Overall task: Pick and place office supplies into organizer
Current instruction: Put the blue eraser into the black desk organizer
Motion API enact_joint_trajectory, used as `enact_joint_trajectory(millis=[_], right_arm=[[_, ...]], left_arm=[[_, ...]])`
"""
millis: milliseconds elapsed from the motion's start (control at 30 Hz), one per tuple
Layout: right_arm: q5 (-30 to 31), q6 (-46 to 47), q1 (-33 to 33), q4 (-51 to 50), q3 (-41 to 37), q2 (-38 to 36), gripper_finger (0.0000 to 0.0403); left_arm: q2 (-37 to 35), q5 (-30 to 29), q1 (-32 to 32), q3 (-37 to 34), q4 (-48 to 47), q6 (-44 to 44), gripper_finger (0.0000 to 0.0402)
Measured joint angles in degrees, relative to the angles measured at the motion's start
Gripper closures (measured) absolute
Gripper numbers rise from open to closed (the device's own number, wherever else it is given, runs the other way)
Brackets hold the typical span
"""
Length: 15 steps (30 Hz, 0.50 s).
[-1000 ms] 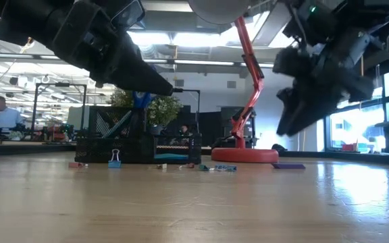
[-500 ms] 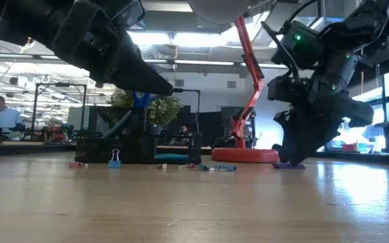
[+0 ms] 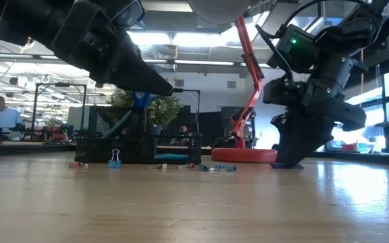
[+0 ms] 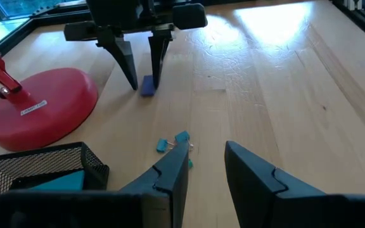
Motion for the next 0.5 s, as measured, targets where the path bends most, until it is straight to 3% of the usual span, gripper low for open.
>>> enact_joint_trajectory(millis=[333, 500], right_arm=[[0.2, 0.0, 0.0, 0.2, -0.1, 0.2, 0.0341], [0.1, 0.6, 0.0, 0.7, -0.2, 0.0, 0.0351]], left_arm=[[0.0, 0.0, 0.0, 0.0, 0.0, 0.0, 0.0304], [0.0, 0.0, 0.0, 0.0, 0.0, 0.0, 0.0304]])
